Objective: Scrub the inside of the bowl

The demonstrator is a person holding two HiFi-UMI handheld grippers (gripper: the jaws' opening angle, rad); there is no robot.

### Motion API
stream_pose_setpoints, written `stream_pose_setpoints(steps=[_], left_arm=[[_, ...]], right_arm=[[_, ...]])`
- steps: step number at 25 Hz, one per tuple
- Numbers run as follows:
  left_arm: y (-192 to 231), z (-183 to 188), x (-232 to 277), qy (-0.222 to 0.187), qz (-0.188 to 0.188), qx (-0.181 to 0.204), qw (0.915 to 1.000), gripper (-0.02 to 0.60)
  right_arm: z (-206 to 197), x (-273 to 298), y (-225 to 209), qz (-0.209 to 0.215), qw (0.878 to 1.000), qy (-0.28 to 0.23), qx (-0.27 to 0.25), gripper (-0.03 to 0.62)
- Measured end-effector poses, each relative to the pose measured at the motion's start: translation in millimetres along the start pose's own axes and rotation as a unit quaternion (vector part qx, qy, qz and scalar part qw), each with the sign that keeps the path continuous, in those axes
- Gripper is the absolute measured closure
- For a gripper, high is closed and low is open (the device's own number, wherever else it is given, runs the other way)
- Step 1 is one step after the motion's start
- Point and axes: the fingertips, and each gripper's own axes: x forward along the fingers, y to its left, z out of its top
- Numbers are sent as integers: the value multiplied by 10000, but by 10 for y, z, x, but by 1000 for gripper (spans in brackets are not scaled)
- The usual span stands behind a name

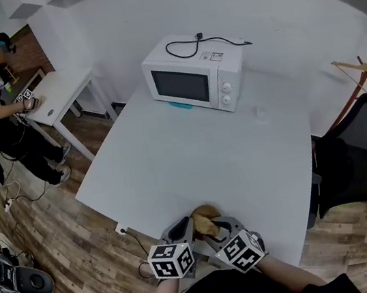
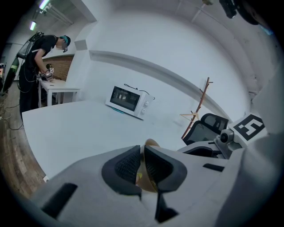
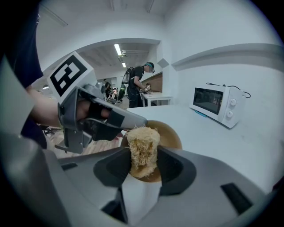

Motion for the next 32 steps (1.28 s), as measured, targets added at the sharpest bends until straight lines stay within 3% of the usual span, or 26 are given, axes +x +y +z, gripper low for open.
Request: stream_pose_setpoints(steps=[8,21,27,32], left_arm=[[137,2,-14,-30,169,-128,9998,549],[258,-153,48,179,301,-179,9992,549],[382,-264,165,341,463,-173,9982,549],[481,-367,294,459,574,-383,9966,549]], right_arm=[[-46,3,58,44,9997,94,-205,422],[-171,4,-155,-384,9988,267,126,422],[-120,-85,-324,-754,9956,-117,542,422],[-188,-156,-419,-963,9908,-259,918,422]])
